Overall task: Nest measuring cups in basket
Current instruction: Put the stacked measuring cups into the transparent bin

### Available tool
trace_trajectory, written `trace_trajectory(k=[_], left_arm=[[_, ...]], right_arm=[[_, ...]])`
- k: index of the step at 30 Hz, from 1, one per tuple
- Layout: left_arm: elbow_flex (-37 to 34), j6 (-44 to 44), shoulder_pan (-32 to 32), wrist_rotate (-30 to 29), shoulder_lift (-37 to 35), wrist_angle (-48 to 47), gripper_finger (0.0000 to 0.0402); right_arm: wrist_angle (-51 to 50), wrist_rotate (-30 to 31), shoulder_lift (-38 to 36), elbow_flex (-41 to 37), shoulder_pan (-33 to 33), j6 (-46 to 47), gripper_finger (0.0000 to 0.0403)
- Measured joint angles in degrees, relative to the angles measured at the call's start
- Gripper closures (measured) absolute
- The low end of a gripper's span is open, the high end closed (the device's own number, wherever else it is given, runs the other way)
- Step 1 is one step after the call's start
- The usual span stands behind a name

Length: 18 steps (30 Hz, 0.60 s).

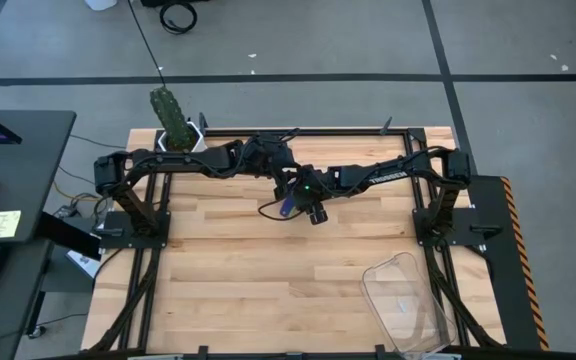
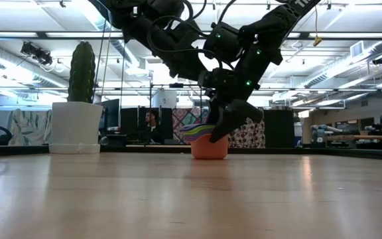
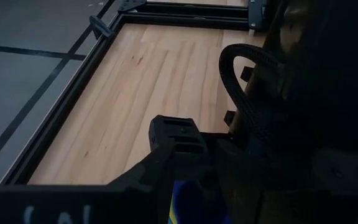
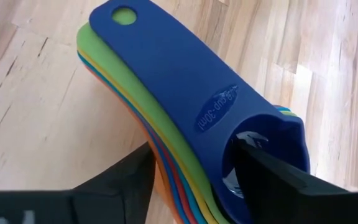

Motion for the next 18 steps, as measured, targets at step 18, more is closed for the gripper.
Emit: trace_trajectory(k=[18], left_arm=[[0.00,0.00,0.00,0.00,0.00,0.00,0.0280]], right_arm=[[0.10,-0.15,0.02,0.00,-0.02,-0.07,0.0195]])
